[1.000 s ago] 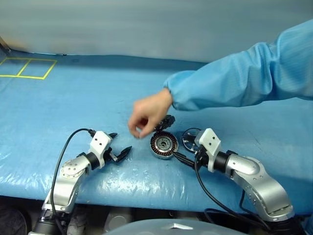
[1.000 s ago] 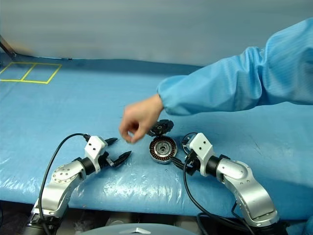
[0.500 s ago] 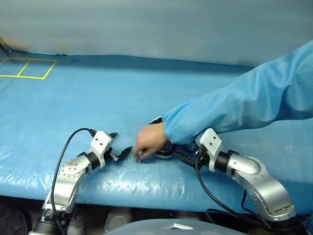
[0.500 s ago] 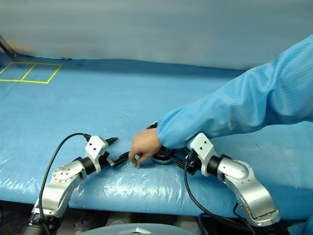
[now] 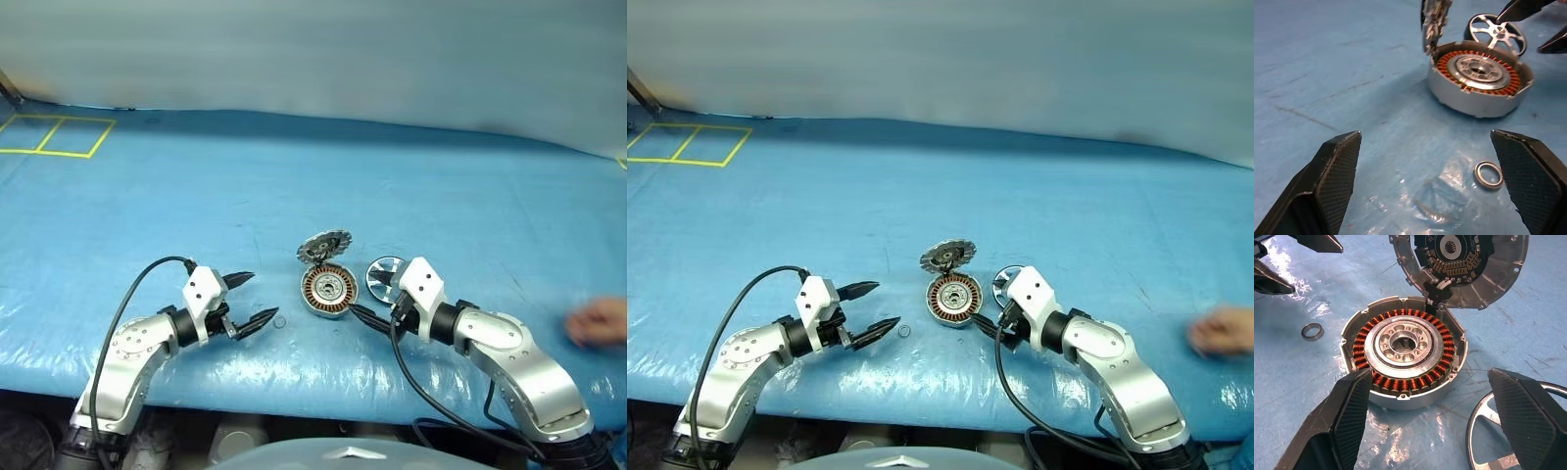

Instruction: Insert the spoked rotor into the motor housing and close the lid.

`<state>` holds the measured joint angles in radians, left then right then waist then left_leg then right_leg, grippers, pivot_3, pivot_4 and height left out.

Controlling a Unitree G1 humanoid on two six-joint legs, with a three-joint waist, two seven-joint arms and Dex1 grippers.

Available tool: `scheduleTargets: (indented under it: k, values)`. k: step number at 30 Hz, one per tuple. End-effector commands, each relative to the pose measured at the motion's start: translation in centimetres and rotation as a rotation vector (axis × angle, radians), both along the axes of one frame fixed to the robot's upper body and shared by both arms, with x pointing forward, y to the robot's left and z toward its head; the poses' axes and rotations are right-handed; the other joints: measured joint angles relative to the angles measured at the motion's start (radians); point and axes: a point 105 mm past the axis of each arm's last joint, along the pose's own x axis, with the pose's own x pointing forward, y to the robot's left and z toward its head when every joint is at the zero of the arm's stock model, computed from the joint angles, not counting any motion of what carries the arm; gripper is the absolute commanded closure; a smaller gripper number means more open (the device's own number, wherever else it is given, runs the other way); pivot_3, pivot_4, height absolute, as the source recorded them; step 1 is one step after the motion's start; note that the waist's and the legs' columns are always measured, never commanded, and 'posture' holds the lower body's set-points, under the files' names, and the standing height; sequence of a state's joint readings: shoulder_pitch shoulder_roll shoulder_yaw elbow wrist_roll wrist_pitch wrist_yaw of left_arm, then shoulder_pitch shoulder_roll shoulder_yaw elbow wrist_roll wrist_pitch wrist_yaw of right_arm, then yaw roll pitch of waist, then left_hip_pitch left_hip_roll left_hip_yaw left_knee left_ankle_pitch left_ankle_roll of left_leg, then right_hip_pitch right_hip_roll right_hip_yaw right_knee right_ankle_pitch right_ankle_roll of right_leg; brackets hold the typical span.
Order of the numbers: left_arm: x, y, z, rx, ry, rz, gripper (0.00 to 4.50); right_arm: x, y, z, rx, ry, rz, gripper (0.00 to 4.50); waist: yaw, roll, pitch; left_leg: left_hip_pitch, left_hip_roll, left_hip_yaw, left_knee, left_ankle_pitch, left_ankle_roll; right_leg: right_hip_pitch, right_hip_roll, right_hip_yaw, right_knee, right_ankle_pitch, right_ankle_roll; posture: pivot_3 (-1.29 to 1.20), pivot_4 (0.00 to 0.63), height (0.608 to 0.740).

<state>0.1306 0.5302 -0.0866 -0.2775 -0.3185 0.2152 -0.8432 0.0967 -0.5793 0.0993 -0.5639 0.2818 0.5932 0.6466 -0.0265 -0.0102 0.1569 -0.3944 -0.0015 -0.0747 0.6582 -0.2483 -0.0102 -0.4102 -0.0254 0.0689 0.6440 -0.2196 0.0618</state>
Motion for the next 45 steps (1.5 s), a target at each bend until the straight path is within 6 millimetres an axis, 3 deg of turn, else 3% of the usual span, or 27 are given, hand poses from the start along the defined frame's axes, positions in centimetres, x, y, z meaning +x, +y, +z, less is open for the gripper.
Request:
scheduleTargets:
  k: [1, 6, 12, 22, 25, 38, 41, 45]
  values:
    - [-0.5, -1.5, -0.9, 0.038, -0.004, -0.046, 0.00, 0.3, 0.0, 1.5, 0.021, -0.060, 0.003, 0.53, 0.000, 0.000, 0.000, 0.000, 0.000, 0.000, 0.000, 0.000, 0.000, 0.000, 0.000, 0.000, 0.000, 0.000, 0.000, 0.00, 0.150, 0.740]
    - [-1.0, -2.7, -3.9, 0.104, 0.059, -0.077, 0.00, -0.1, -0.3, 2.1, 0.042, -0.056, 0.011, 0.53, 0.000, 0.000, 0.000, 0.000, 0.000, 0.000, 0.000, 0.000, 0.000, 0.000, 0.000, 0.000, 0.000, 0.000, 0.000, 0.00, 0.150, 0.740]
    - [-0.5, -3.0, -4.8, 0.116, 0.065, -0.058, 0.00, -1.6, 0.1, 1.5, 0.054, 0.023, 0.067, 0.53, 0.003, 0.001, -0.001, 0.001, 0.000, 0.000, 0.000, 0.000, 0.000, 0.001, 0.000, 0.000, 0.000, 0.000, 0.000, 0.00, 0.150, 0.740]
    - [-0.6, -2.2, -5.2, 0.110, 0.105, -0.054, 0.00, -3.9, 1.8, -0.2, 0.059, 0.141, 0.181, 0.53, 0.003, 0.001, -0.001, 0.001, 0.000, 0.000, 0.001, 0.000, 0.000, 0.001, 0.000, 0.000, 0.000, 0.000, 0.000, 0.00, 0.150, 0.740]
    - [-0.9, -2.8, -5.0, 0.118, 0.097, -0.080, 0.00, -4.4, 2.2, -0.2, 0.078, 0.170, 0.230, 0.53, 0.002, 0.001, -0.001, 0.001, 0.000, 0.000, 0.001, 0.000, 0.000, 0.001, 0.000, 0.000, 0.000, 0.000, 0.000, 0.00, 0.150, 0.740]
    - [-0.8, -2.8, -5.1, 0.144, 0.083, -0.076, 0.00, -4.5, 2.4, -0.5, 0.058, 0.175, 0.260, 0.53, 0.003, 0.001, -0.001, 0.001, 0.000, 0.000, 0.001, 0.000, 0.000, 0.001, 0.000, 0.000, 0.000, 0.000, 0.000, 0.00, 0.150, 0.740]
    - [-0.7, -2.9, -4.9, 0.125, 0.081, -0.078, 0.63, -4.4, 2.3, -0.7, 0.047, 0.170, 0.251, 0.49, 0.003, 0.001, -0.001, 0.001, 0.000, 0.000, 0.001, 0.000, 0.000, 0.001, 0.000, 0.000, 0.000, 0.000, 0.000, 0.00, 0.150, 0.740]
    - [-0.7, -2.7, -5.0, 0.120, 0.093, -0.070, 1.96, -4.2, 2.1, -1.1, 0.032, 0.165, 0.239, 0.49, 0.003, 0.001, -0.001, 0.001, 0.000, 0.000, 0.000, 0.000, 0.000, 0.001, 0.000, 0.000, 0.000, 0.000, 0.000, 0.00, 0.150, 0.740]
